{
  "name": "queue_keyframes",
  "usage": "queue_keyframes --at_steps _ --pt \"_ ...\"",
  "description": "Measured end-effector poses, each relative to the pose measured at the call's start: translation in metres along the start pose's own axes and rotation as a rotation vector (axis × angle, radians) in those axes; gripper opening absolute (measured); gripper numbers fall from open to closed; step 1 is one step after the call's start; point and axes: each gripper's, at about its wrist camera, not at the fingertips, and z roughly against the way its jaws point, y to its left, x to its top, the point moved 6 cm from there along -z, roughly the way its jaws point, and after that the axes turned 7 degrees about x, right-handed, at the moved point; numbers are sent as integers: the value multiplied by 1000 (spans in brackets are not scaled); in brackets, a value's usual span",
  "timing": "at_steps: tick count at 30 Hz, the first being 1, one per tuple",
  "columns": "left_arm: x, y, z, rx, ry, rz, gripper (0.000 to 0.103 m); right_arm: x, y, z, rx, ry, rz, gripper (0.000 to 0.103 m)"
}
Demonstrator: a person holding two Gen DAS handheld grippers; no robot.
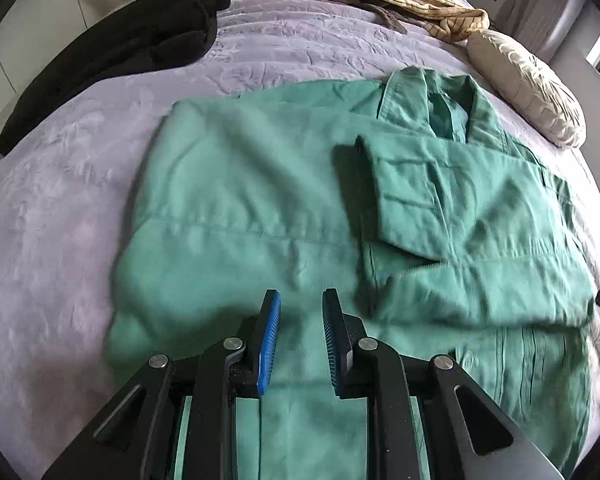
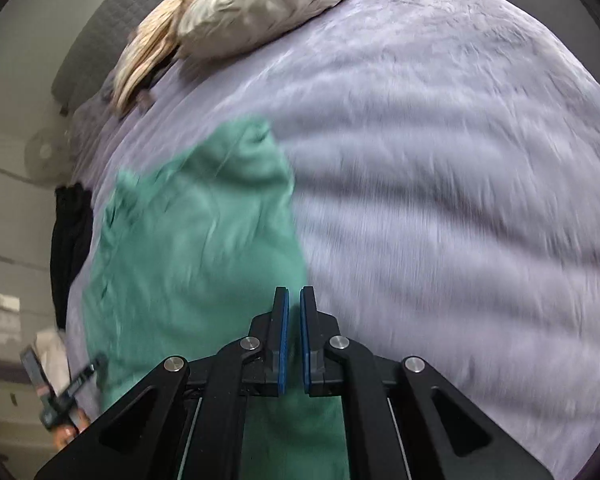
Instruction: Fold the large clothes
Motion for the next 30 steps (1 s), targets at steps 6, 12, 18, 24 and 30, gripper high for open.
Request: queue_keyframes --at_steps 6,12,18,24,30 --pt "-32 0 9 11 54 -15 23 -48 12 -4 19 70 -9 9" --pt "-60 4 19 62 99 -16 101 -87 25 -9 16 152 -8 12" --pt "-82 11 43 96 81 -17 103 -115 42 -3 7 178 19 61" --pt "-104 14 60 124 123 -59 103 -136 57 2 3 217 20 71" --pt "-123 13 73 115 172 -100 103 -155 76 17 19 224 68 86"
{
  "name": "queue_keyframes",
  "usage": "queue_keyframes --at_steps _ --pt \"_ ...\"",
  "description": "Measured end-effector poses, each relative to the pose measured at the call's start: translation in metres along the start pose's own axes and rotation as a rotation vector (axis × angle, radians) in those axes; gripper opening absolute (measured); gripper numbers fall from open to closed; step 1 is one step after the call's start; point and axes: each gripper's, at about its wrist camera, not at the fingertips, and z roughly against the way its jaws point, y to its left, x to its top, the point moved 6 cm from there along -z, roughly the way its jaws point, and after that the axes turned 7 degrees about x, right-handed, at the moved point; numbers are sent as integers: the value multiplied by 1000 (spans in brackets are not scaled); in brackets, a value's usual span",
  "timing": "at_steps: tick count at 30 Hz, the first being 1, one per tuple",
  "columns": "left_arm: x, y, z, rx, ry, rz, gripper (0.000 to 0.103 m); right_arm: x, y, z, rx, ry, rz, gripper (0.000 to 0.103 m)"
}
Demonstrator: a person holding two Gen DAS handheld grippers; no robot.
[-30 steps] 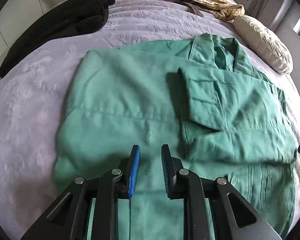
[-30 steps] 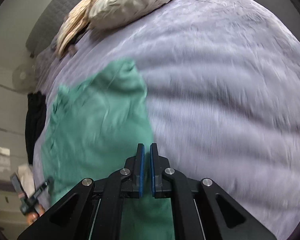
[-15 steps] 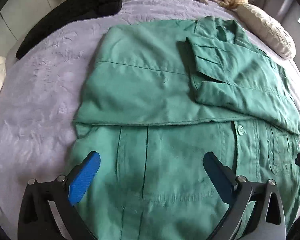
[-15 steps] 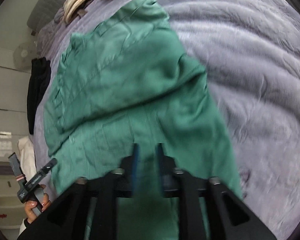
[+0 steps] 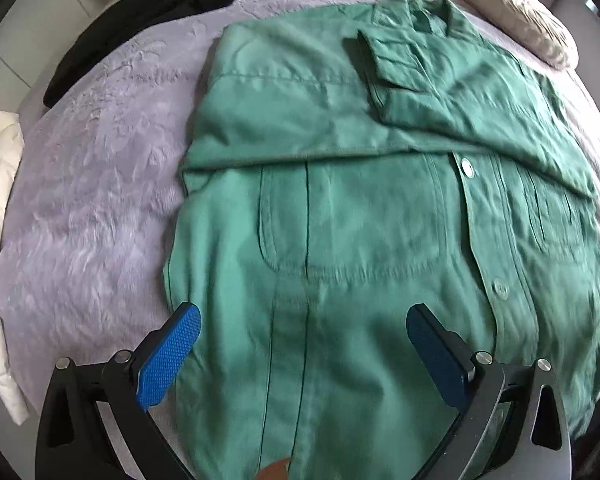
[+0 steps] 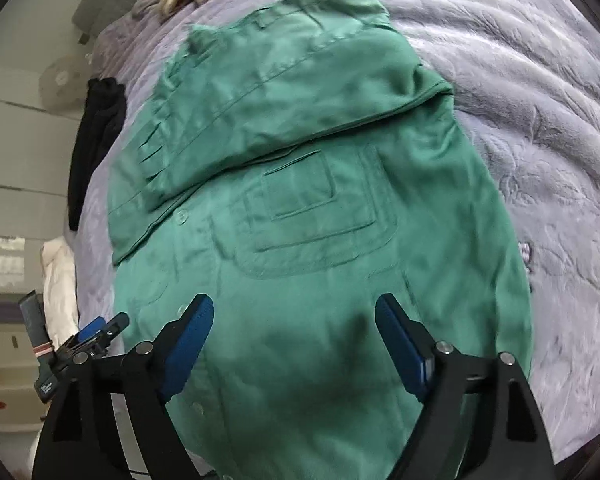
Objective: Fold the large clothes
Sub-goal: 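Smooth the folded jacket with both tools open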
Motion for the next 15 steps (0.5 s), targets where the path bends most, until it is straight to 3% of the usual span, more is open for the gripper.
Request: queue_keyframes --at_steps 6,15 --pt "-18 -2 14 8 21 -36 103 -22 14 9 -4 26 38 86" --pt "-35 5 23 2 54 -29 103 -51 17 17 35 27 -18 87"
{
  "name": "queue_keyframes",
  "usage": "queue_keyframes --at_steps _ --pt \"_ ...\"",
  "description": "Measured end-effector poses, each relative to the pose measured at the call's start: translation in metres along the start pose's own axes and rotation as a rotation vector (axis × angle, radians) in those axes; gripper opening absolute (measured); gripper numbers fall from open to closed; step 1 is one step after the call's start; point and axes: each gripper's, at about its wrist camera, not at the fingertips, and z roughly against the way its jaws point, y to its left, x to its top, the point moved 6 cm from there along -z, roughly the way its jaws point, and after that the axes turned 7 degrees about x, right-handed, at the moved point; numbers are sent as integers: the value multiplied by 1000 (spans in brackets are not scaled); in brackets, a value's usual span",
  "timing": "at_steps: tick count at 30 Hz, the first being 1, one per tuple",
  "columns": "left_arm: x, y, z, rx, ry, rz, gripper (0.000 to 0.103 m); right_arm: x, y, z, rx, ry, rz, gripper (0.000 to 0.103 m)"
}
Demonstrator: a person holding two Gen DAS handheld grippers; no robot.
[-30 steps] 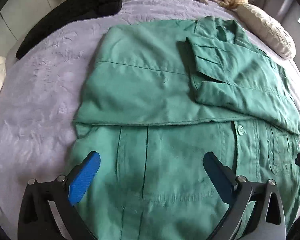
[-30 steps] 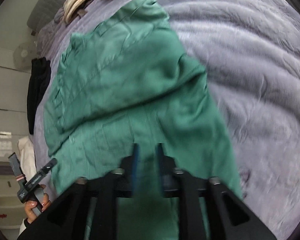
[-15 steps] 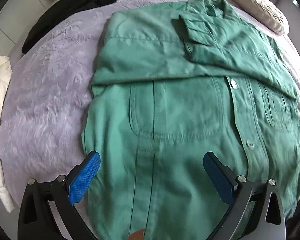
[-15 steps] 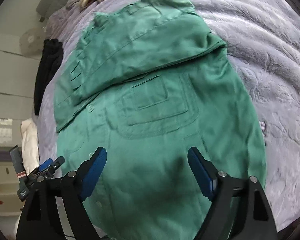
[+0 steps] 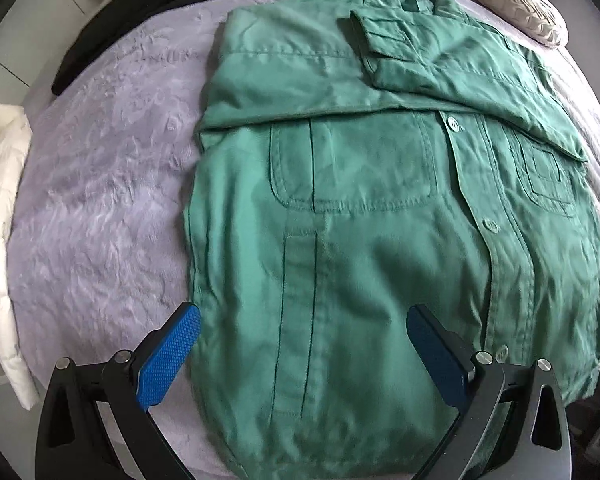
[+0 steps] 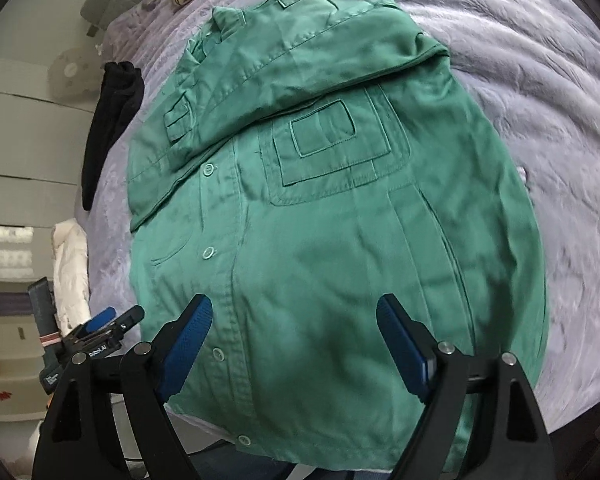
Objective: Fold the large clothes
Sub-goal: 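Smooth the folded jacket with both tools open, then grasp the jacket hem with both tools and lift it toward the collar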
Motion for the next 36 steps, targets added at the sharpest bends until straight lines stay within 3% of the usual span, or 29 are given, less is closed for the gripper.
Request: queue_keyframes --at_steps 17,29,36 --pt "-22 21 1 -24 25 27 103 -14 -8 12 -6 40 -96 87" --pt "-37 26 -17 -38 78 0 103 -26 -10 -8 33 146 -123 87" --pt "-48 38 -26 -102 91 -25 103 -22 -18 -4 35 129 -140 87"
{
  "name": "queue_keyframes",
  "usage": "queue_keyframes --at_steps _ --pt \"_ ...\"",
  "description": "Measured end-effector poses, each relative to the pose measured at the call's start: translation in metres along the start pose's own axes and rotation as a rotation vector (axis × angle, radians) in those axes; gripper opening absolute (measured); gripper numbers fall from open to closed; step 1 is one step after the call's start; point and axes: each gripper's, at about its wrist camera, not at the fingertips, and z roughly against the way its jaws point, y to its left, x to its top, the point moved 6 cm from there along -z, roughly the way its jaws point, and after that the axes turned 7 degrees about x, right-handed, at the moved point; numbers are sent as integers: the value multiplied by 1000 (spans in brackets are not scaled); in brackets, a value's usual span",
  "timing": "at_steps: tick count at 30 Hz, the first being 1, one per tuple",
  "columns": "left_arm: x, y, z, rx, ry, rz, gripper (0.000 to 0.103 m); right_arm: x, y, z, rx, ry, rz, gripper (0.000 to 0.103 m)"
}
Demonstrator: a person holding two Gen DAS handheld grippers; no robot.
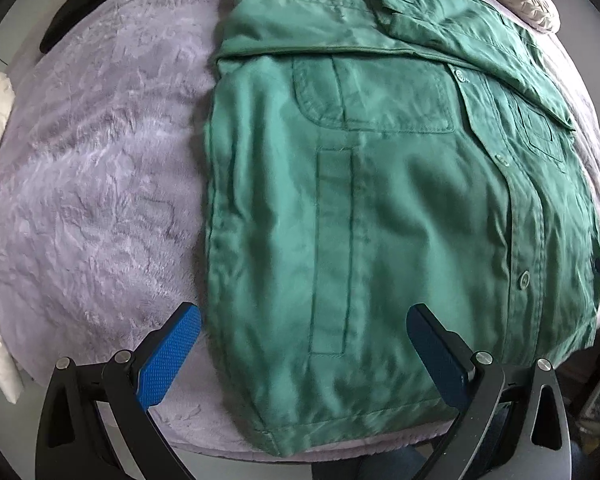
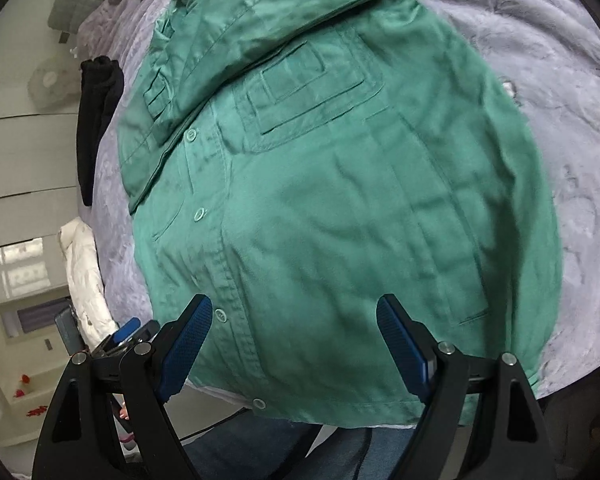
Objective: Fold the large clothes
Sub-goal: 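Grasp the jacket hem with both tools and lift it toward the collar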
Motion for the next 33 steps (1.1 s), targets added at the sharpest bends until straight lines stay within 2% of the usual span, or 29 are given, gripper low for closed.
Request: queue_keyframes --at_steps 3,6,10,13,15,19,22,25,27,28,29,30,31,32,33 --pt "-10 15 -11 -27 42 20 103 5 -11 13 -27 -22 9 87" --pt "-24 29 -26 -58 97 51 103 7 -34 32 -90 -60 -2 87" --pt "-45 30 -43 -157 171 86 103 0 -72 55 -163 -106 -60 87" --pt "-56 21 -50 -219 205 79 103 -10 -98 62 -193 -103 -99 87" --pt "-63 13 -55 -239 225 67 103 -22 -115 56 -160 -54 -133 87" --pt "-72 3 -65 -226 243 37 103 -40 -130 33 -80 32 -186 87" --pt "-71 -4 -72 -243 251 44 103 -44 -122 21 -15 56 -188 88" --pt "-69 -1 -73 -272 251 62 102 -43 -104 17 68 78 -128 88" --pt "-65 10 -72 -257 248 60 79 -43 -92 18 133 78 -123 87" --pt "-62 6 -69 -247 247 55 71 -42 -89 19 147 74 -126 87" --pt "-62 8 -68 -250 244 46 53 -42 -88 19 145 73 -136 87" --pt "-57 12 -63 -264 243 41 34 -43 -91 18 139 74 -155 81" --pt "-52 17 -58 -295 242 43 28 -44 -94 16 127 80 -181 72" --pt "-47 21 -53 -330 244 55 17 -45 -99 16 105 87 -200 47" --pt "-44 23 -50 -373 247 71 15 -46 -101 15 79 93 -201 20"
